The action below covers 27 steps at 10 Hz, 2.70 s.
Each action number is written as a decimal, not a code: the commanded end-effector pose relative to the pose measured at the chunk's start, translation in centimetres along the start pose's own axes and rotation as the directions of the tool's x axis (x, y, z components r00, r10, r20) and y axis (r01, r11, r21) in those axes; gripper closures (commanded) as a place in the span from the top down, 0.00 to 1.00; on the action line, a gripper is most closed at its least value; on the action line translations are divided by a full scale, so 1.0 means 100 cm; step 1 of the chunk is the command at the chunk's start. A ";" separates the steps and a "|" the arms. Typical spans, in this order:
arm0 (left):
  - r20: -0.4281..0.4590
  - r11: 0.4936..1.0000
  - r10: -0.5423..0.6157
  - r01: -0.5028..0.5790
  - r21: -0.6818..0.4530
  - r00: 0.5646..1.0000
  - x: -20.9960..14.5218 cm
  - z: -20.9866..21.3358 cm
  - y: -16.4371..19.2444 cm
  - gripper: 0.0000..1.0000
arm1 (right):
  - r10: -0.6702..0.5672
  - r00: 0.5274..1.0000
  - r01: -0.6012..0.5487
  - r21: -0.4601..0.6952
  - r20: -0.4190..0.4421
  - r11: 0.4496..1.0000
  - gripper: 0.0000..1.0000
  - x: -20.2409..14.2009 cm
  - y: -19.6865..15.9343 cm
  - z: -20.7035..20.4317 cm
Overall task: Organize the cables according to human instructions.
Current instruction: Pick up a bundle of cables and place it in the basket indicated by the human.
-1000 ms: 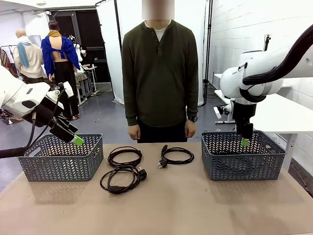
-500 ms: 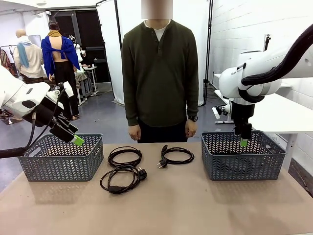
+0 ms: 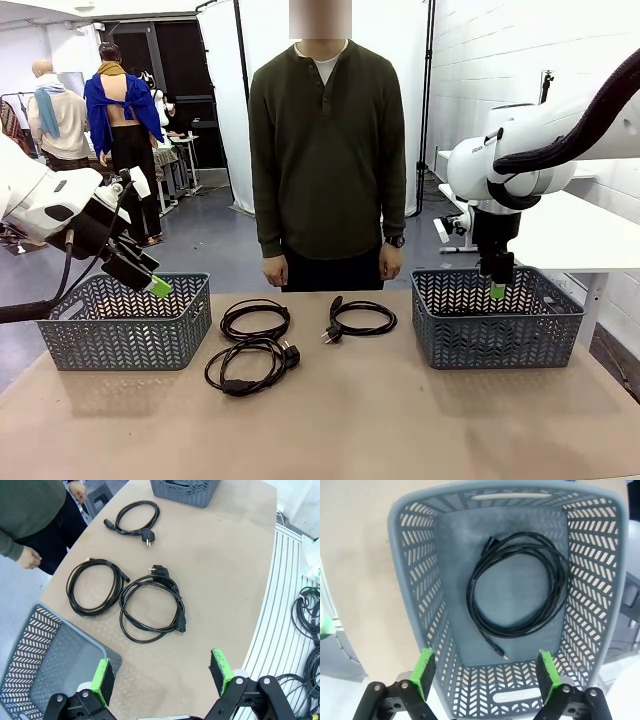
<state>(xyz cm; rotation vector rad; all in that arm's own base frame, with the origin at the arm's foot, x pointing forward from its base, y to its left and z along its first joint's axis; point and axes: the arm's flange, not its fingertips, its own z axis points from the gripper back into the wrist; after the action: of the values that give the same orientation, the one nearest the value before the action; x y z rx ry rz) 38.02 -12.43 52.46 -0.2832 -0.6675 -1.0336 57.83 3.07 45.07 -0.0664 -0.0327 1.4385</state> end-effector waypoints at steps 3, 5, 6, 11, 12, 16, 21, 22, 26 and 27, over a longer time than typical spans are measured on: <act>0.012 1.000 -0.004 0.005 -0.016 1.000 -0.003 -0.001 0.002 1.00 | -0.167 0.981 0.170 -0.021 0.100 0.985 1.00 0.030 0.043 0.031; 0.012 1.000 -0.004 0.005 -0.016 1.000 -0.003 -0.001 0.002 1.00 | -0.261 0.961 0.265 -0.033 0.087 0.964 1.00 0.047 0.076 0.038; 0.012 1.000 -0.004 0.005 -0.016 1.000 -0.003 -0.001 0.002 1.00 | -0.298 0.950 0.303 -0.057 0.094 0.951 1.00 0.058 0.096 0.040; 0.012 1.000 -0.004 0.005 -0.016 1.000 -0.003 -0.001 0.002 1.00 | -0.335 0.901 0.358 -0.036 0.274 0.933 1.00 0.090 0.161 0.027; 0.012 1.000 -0.004 0.005 -0.016 1.000 -0.003 -0.001 0.002 1.00 | -0.334 0.897 0.358 -0.036 0.289 0.933 1.00 0.095 0.170 0.022; 0.012 1.000 -0.004 0.005 -0.016 1.000 -0.003 -0.001 0.002 1.00 | -0.321 0.910 0.337 -0.020 0.261 0.941 1.00 0.104 0.172 0.022; 0.012 1.000 -0.004 0.005 -0.016 1.000 -0.003 -0.001 0.002 1.00 | -0.321 0.910 0.337 -0.020 0.261 0.941 1.00 0.104 0.172 0.022; 0.012 1.000 -0.004 0.005 -0.016 1.000 -0.003 -0.001 0.002 1.00 | -0.321 0.910 0.337 -0.020 0.261 0.941 1.00 0.104 0.172 0.022; 0.012 1.000 -0.004 0.005 -0.016 1.000 -0.003 -0.001 0.002 1.00 | -0.321 0.910 0.337 -0.020 0.261 0.941 1.00 0.104 0.172 0.022; 0.012 1.000 -0.004 0.005 -0.016 1.000 -0.003 -0.001 0.002 1.00 | -0.321 0.910 0.337 -0.020 0.261 0.941 1.00 0.104 0.172 0.022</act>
<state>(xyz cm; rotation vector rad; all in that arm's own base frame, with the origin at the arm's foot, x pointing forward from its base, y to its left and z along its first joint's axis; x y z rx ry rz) 38.02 -12.43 52.45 -0.2830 -0.6672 -1.0335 42.06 15.61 45.92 0.0744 -0.2906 1.1008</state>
